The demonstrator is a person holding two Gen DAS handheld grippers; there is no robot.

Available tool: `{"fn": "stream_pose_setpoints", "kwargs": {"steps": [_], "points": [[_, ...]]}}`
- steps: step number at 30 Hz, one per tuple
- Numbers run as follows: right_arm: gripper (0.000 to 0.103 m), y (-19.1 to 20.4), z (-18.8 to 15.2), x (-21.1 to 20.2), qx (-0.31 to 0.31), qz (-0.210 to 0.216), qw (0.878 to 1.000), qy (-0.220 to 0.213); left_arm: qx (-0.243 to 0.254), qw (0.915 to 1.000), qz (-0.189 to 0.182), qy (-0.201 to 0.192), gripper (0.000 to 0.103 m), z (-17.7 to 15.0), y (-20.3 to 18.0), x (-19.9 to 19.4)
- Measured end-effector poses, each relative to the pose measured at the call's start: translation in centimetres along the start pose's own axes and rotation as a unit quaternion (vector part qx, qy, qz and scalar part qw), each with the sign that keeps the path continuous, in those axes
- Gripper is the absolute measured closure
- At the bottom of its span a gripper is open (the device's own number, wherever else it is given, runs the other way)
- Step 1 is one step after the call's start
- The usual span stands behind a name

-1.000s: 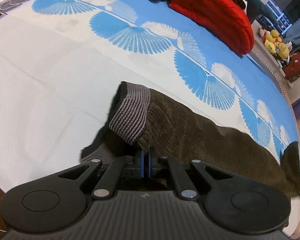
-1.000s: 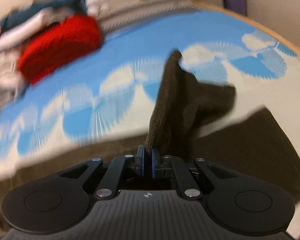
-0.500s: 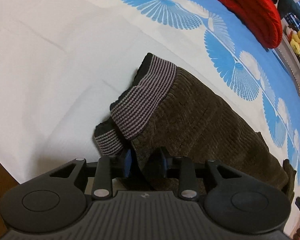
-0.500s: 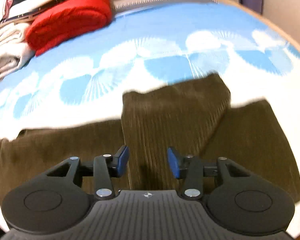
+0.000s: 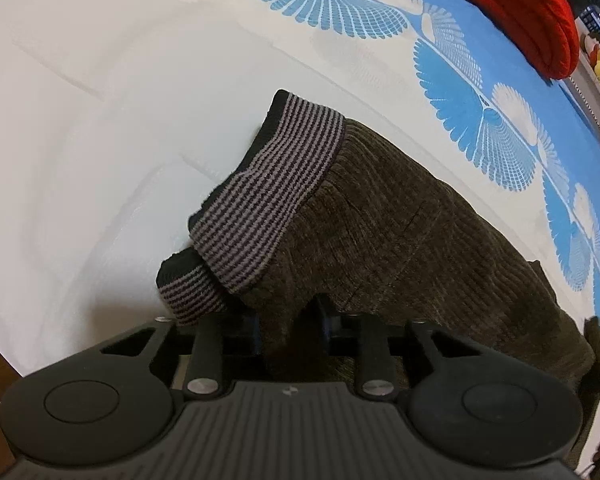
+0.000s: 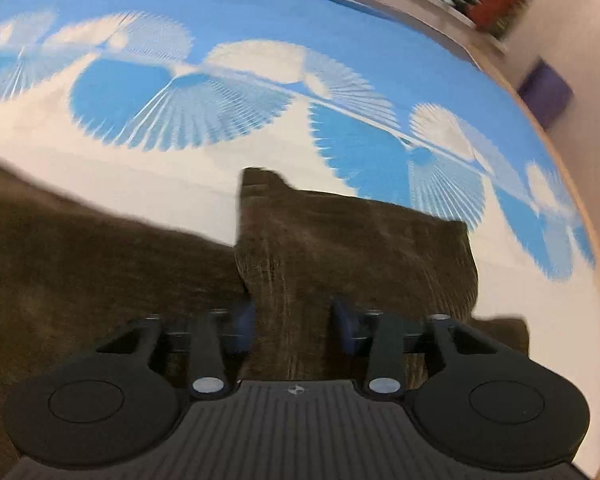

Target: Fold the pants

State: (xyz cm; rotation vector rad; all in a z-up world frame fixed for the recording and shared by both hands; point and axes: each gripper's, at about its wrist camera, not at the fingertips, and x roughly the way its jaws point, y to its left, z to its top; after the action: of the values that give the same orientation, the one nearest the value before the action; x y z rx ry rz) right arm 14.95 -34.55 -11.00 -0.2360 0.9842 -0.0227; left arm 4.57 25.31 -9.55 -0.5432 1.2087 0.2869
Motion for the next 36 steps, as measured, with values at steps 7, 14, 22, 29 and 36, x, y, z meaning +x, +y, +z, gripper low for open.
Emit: {"fn": "stream_pose_setpoints", "kwargs": {"steps": [7, 14, 22, 29, 36], "points": [[0.096, -13.6, -4.1, -9.3, 0.356, 0.002, 0.920, -0.166, -0.013, 0.9991, -0.009, -0.041, 0.091, -0.1, -0.3, -1.9], [0.096, -20.0, -18.0, -7.4, 0.555, 0.008, 0.831, 0.034, 0.025, 0.9992, 0.006, -0.030, 0.091, -1.1, -0.9, -2.1], [0.073, -23.3, -23.4, -5.3, 0.634, 0.046, 0.770, 0.054, -0.025, 0.9994, -0.019, -0.015, 0.080, -1.1, 1.2, -2.0], [0.094, -23.6, -22.3, -5.7, 0.630, -0.009, 0.776, 0.027, -0.003, 0.9991, -0.011, -0.042, 0.097, -1.6, 0.9, -3.0], [0.093, -22.9, -21.4, -6.6, 0.609, -0.077, 0.789, 0.040, 0.075, 0.9969, 0.025, -0.003, 0.095, -2.8, 0.2, -2.5]]}}
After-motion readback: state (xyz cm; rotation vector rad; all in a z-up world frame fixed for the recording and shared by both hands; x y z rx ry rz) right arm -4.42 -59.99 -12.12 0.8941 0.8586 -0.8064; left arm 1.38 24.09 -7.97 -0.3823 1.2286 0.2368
